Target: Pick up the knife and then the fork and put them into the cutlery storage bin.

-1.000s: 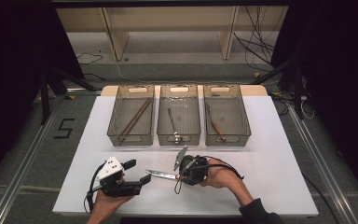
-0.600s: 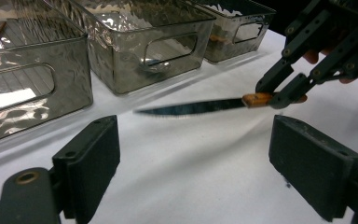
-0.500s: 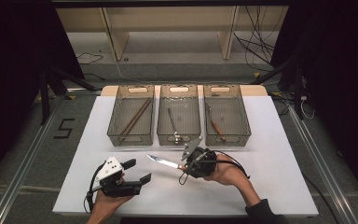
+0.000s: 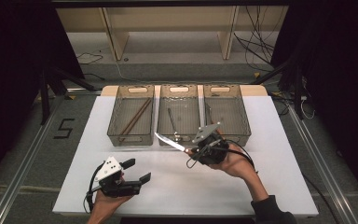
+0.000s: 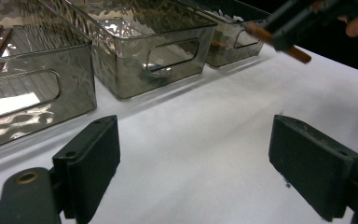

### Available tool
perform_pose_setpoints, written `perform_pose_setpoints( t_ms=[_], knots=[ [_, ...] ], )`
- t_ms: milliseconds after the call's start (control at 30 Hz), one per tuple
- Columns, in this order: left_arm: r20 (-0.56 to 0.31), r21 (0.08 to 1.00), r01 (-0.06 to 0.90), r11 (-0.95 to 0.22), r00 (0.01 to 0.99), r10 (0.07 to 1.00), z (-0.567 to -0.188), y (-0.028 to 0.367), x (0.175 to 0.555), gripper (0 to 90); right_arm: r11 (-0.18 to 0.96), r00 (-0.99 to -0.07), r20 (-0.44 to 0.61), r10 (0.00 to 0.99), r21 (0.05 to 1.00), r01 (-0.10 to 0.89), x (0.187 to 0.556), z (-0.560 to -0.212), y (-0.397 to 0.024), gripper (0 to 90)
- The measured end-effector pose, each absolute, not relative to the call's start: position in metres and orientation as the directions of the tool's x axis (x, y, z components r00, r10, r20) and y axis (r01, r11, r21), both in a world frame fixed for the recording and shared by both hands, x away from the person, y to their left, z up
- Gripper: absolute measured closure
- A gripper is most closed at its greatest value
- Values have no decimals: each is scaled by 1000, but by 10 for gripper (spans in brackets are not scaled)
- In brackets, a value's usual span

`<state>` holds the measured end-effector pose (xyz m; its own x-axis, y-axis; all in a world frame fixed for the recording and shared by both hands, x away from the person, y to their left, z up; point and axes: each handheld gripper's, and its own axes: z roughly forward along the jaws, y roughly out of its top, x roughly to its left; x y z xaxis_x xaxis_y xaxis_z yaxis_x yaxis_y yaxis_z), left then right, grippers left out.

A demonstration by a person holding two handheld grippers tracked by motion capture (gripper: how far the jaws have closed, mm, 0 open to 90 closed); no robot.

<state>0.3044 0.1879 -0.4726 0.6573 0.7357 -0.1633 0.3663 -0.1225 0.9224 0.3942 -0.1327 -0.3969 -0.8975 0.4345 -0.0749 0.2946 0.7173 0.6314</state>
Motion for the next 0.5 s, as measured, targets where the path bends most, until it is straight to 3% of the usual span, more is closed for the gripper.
perform_pose_setpoints(
  t_ms=[267, 500],
  knots=[
    [-162, 921, 368, -126, 658, 736, -473, 188, 305, 163, 620, -820, -57, 570, 685, 383, 415, -379, -152, 768],
    [-163, 921, 369, -126, 658, 735, -473, 188, 305, 163, 576, -775, -52, 630, 701, 421, 433, -371, -166, 769]
  ],
)
